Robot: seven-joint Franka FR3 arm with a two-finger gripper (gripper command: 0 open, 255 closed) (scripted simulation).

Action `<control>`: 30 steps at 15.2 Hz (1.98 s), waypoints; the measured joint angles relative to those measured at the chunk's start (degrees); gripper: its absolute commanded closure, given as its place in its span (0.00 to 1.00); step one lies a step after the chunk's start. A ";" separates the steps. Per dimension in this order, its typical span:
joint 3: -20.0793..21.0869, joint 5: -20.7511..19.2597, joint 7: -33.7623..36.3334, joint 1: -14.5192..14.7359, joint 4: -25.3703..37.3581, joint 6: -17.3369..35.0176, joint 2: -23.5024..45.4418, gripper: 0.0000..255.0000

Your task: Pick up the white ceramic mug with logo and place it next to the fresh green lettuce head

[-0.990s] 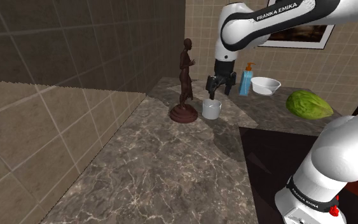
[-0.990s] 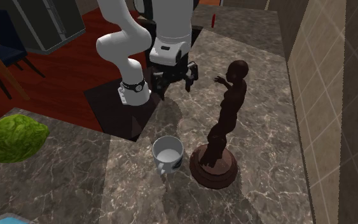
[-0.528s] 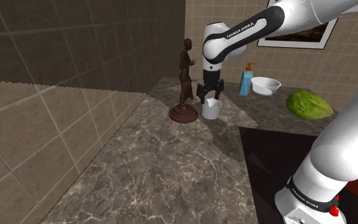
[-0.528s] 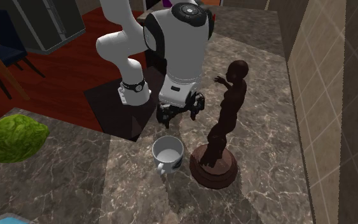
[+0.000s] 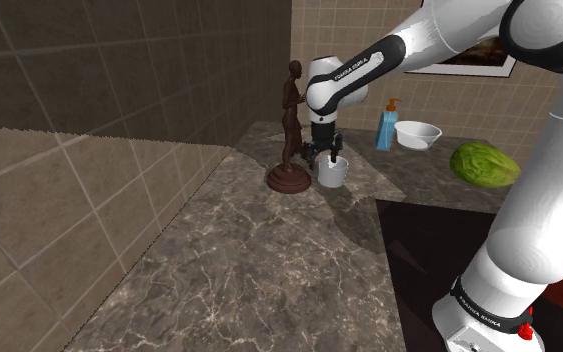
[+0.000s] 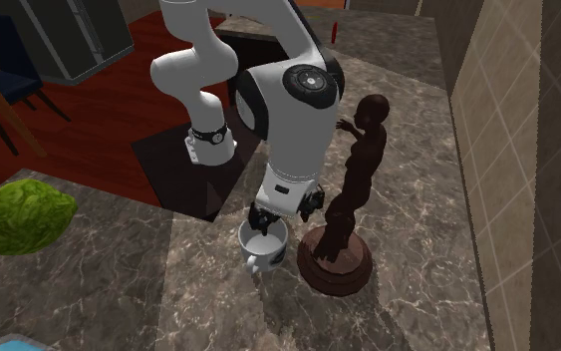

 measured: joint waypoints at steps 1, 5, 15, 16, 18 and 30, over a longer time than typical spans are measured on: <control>-0.02 -0.04 0.03 -0.01 -0.33 0.77 0.45 0.00; -0.07 -0.13 0.10 -0.07 -1.69 3.57 1.92 0.00; 0.39 0.12 0.05 0.28 -1.81 4.09 1.43 1.00; 0.45 0.15 0.08 0.33 -1.57 3.94 1.44 1.00; 0.26 0.08 0.04 0.17 -1.50 3.70 1.56 1.00; -0.02 0.00 -0.09 -0.05 0.07 -0.90 -0.85 1.00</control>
